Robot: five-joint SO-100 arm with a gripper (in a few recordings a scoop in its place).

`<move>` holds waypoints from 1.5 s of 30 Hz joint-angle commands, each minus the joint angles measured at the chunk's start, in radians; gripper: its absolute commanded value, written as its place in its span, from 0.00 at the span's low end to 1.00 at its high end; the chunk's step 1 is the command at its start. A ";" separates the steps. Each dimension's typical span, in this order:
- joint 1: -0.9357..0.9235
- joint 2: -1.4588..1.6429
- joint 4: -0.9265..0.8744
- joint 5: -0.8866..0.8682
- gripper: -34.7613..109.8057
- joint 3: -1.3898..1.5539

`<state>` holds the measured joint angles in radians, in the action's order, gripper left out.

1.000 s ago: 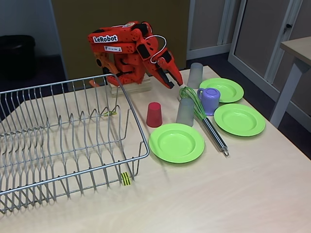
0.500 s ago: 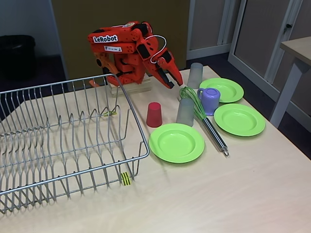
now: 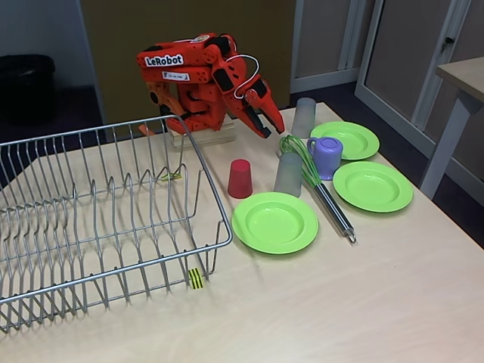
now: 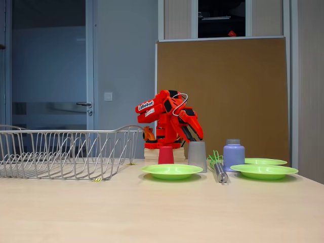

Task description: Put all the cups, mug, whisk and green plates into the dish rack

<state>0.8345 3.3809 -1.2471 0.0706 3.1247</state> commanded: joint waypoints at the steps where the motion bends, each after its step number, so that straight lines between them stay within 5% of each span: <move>1: 0.018 0.012 -0.003 0.012 0.34 0.015; 14: -0.092 0.008 0.021 0.008 0.34 0.015; 39: -0.275 -0.160 0.399 0.296 0.25 -0.150; 42: -0.250 -0.275 0.457 0.295 0.31 -0.193; 45: -0.222 -0.414 0.515 0.143 0.24 -0.275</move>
<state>0.5783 3.0603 -0.7808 0.3436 2.9360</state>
